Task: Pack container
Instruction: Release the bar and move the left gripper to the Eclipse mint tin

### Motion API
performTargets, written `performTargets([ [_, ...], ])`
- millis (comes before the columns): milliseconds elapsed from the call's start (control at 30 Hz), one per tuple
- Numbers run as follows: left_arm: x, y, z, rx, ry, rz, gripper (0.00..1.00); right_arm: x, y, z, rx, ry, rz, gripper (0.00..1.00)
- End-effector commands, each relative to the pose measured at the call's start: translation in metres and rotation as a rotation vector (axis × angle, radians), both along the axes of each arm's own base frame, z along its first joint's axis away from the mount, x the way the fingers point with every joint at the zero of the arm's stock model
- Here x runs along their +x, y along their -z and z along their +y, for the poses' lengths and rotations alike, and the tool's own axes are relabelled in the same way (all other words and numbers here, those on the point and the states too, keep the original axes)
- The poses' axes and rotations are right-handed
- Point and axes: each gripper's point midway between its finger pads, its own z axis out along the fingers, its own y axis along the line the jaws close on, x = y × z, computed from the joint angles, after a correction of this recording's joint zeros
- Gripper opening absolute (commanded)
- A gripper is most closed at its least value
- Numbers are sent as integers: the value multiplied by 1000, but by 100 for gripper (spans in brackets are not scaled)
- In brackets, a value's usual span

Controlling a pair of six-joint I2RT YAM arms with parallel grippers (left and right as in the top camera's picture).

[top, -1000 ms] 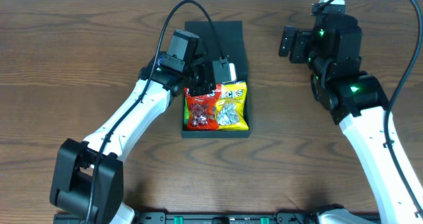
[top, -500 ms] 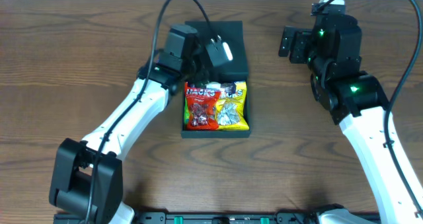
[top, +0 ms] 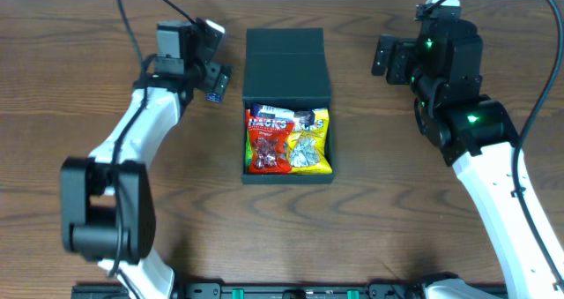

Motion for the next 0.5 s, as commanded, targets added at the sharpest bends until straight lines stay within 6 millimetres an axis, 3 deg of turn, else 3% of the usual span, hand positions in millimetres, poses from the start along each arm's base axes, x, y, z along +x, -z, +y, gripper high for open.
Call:
performTargets([
  [0,8,21,-3,-35,-29,34,95,-2,-6,-4,-13,5,-14,99],
  [367,8,71,-2,-90,-123,126,100,-8,3,-3,-17,-6,30,99],
  [467,8,73,-2,-89,-127,130,100,-8,3,-3,-17,-6,30,99],
])
